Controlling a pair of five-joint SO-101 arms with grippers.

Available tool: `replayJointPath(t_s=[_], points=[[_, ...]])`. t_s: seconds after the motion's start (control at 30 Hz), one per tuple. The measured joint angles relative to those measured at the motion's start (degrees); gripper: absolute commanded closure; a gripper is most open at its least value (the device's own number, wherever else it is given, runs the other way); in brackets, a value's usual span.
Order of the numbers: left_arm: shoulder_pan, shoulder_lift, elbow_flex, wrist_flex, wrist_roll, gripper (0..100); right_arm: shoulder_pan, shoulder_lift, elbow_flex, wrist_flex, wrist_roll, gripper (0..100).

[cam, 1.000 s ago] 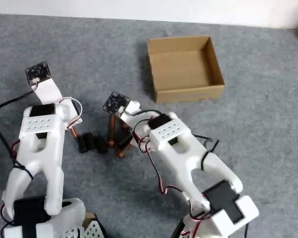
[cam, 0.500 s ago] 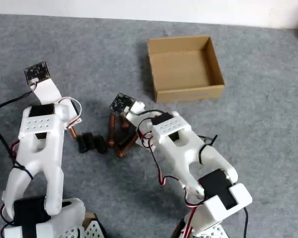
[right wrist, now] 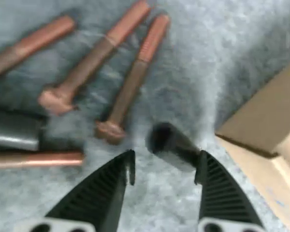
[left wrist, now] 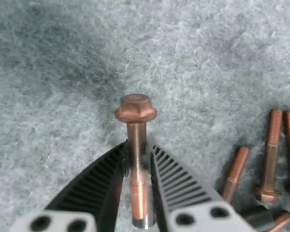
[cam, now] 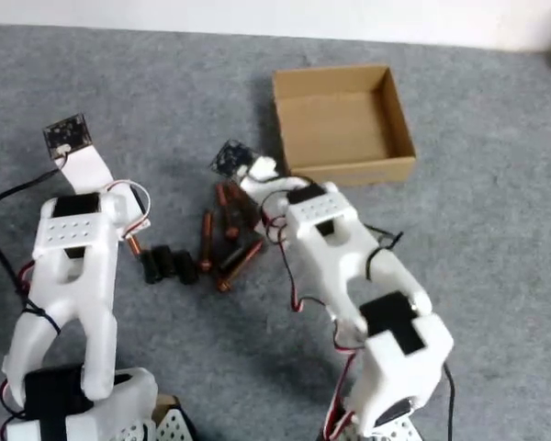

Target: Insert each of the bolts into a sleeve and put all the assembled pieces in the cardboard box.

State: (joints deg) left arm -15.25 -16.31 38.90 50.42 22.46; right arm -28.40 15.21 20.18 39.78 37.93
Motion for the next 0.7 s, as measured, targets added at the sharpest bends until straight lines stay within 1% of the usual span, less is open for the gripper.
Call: replayJointPath(t_s=[0.27, 0.47, 0.5, 0.63, 0.7], points=[[0.0, 0.0, 0.0, 0.0, 0.0, 99, -0.18, 4.75, -0.44, -0.62, 0.09, 81.4], [0.0, 0.0, 0.0, 0.0, 0.0, 99, -0.18, 4.75, -0.44, -0.62, 0.18, 81.4], [0.0, 0.0, 0.0, 0.0, 0.0, 99, -0.18, 4.75, -0.44, -0.62, -0.18, 81.4], [0.0, 0.0, 0.0, 0.0, 0.0, 99, -0.26, 4.84, -1.67, -0.53, -5.89, 81.4], [0.0, 0.0, 0.0, 0.0, 0.0, 99, -1.14, 5.54, -3.16, -0.53, -6.68, 81.4]])
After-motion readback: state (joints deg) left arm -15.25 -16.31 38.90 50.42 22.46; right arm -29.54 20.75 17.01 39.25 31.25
